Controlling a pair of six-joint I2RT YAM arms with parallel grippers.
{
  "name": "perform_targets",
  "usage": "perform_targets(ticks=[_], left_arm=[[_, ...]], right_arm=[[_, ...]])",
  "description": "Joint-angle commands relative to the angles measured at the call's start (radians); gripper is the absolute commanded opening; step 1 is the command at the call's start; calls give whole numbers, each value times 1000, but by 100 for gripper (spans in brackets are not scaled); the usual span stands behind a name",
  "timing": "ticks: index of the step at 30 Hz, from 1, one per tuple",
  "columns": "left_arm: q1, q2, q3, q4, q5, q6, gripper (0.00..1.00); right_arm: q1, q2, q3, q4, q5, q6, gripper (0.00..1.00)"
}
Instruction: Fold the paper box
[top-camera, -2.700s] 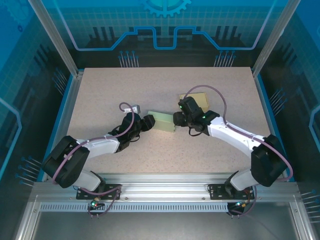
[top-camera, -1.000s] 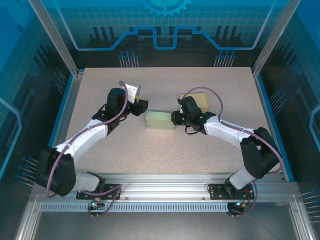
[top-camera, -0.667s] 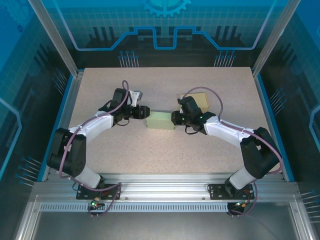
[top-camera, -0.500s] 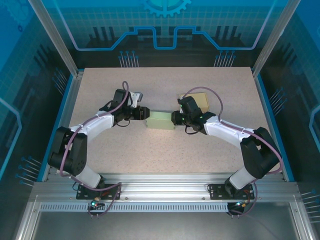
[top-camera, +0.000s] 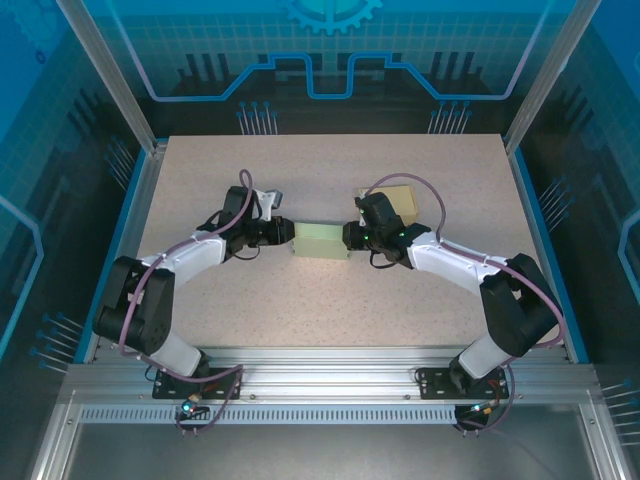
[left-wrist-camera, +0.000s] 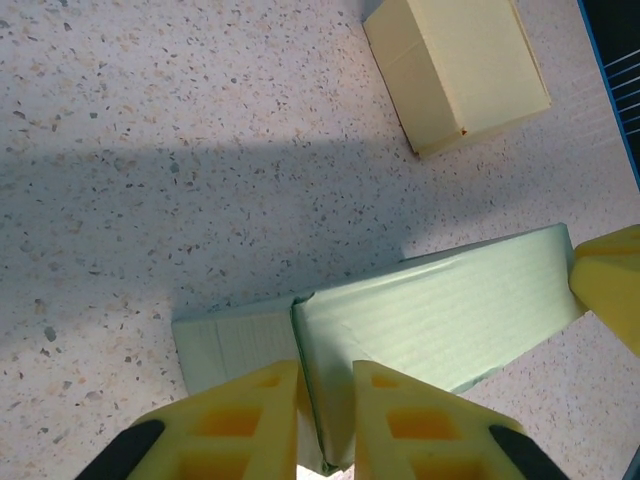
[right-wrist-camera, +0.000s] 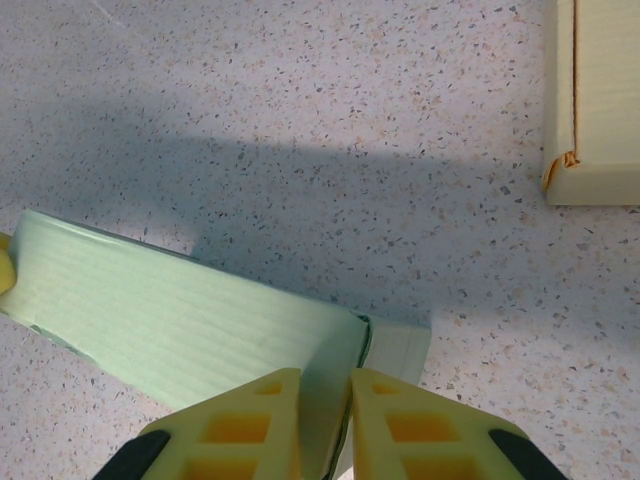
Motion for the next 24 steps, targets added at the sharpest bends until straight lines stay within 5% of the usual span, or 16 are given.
perform_targets(ticks=[1, 9, 14, 24], left_arm=[[13, -19, -35, -81, -34, 20, 26], [6, -136, 2, 145, -25, 240, 45], [-27, -123, -4, 221, 67, 613, 81], [-81, 3, 188, -218, 133, 1085, 96]], right_arm=[[-5, 62, -38, -155, 36, -19, 19], [-2, 56, -28, -158, 32, -28, 19], [3, 55, -19, -169, 32, -30, 19], [4, 59, -1, -189, 24, -37, 19]])
